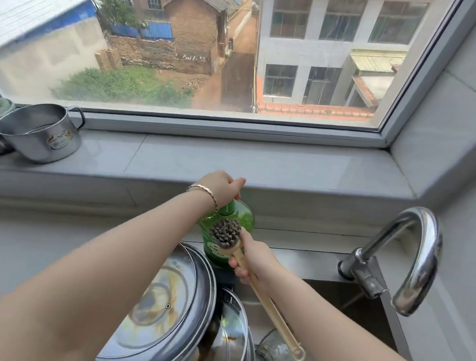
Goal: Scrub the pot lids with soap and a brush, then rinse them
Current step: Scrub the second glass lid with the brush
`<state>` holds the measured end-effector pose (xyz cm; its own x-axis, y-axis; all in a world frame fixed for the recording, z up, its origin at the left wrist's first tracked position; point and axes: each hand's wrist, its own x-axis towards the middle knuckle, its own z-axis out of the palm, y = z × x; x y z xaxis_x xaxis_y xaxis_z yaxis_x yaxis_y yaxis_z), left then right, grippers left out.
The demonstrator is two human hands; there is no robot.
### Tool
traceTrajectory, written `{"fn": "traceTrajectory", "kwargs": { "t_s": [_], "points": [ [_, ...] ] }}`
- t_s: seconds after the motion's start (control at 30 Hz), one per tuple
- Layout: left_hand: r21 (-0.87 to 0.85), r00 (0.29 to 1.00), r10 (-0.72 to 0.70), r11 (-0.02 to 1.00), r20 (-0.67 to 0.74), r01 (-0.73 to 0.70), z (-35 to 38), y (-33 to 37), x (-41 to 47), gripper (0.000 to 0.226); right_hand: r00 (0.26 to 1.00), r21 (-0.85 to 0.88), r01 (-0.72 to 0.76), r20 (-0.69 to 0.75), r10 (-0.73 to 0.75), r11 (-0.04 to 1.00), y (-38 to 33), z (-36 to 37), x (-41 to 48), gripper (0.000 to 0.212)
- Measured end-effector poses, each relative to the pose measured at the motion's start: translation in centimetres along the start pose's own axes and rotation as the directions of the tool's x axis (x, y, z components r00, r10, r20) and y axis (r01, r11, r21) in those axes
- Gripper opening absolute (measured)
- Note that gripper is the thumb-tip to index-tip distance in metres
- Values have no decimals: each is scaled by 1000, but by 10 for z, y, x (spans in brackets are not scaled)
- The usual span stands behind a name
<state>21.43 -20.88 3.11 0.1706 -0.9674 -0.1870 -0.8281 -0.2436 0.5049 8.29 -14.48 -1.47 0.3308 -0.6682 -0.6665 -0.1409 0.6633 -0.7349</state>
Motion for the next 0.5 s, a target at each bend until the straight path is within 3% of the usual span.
{"fn": "traceTrajectory", "kwargs": {
  "t_s": [0.23,0.5],
  "points": [
    [19,991,35,999,-131,-33,11,-3,-4,45,1000,10,-11,-12,11,1000,0,-1,0,48],
    [191,993,5,981,-122,18,10,5,-13,51,999,-41,7,-36,-9,999,0,-5,-8,43]
  ]
}}
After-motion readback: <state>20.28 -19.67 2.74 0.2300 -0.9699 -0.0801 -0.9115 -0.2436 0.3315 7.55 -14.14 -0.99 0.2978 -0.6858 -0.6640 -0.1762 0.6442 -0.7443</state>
